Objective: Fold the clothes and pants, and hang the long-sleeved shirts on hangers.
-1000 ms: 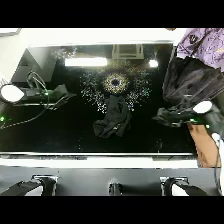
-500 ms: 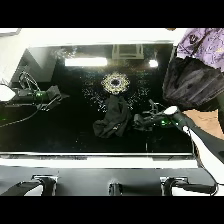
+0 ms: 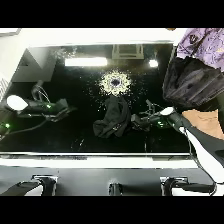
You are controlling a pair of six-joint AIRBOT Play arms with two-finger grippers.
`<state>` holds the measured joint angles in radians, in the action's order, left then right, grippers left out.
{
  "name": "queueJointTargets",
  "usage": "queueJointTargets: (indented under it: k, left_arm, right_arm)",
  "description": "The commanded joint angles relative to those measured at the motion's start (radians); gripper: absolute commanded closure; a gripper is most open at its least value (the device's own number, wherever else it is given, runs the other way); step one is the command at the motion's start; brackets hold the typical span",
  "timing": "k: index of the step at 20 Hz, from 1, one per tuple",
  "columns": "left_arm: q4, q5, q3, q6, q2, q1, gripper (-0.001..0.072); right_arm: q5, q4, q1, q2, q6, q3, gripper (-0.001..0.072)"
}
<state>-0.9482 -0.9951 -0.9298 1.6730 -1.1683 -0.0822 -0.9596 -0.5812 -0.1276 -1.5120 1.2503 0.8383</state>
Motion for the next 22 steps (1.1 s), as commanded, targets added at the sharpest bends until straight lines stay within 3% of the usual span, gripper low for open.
queueJointTargets:
  k: [1, 5, 9, 10, 11, 12, 16, 22]
  left_arm:
    - [0.177, 0.136, 0.163, -0.139, -0.018, -0.078, 0.0033]
    - [0.330, 0.237, 0.192, -0.261, -0.147, -0.223, 0.0035]
    - [0.400, 0.308, 0.156, -0.279, -0.277, -0.307, 0.0068]
    - [0.399, 0.304, 0.138, -0.279, -0.301, -0.315, 0.0203]
    - [0.399, 0.298, 0.119, -0.281, -0.315, -0.317, 0.0508]
    - [0.399, 0.291, 0.101, -0.295, -0.315, -0.309, 0.0687]
    - [0.367, 0.237, -0.018, -0.297, -0.231, -0.201, 0.0693]
    - [0.282, 0.146, -0.427, -0.294, 0.031, 0.048, 0.0693]
  right_arm:
    - [-0.015, -0.035, -0.002, 0.029, 0.047, 0.001, 0.0680]
    - [-0.025, -0.104, -0.002, 0.082, 0.117, 0.001, 0.0680]
    - [-0.047, -0.149, -0.002, 0.128, 0.148, 0.001, 0.0680]
    - [-0.049, -0.150, -0.002, 0.141, 0.151, 0.001, 0.0680]
    - [-0.048, -0.150, -0.002, 0.158, 0.154, 0.001, 0.0680]
    - [-0.047, -0.154, -0.002, 0.180, 0.162, 0.001, 0.0681]
    - [-0.074, -0.330, -0.002, 0.307, 0.240, 0.089, 0.0681]
    - [-0.114, -0.694, -0.002, 0.471, 0.365, 0.622, 0.0681]
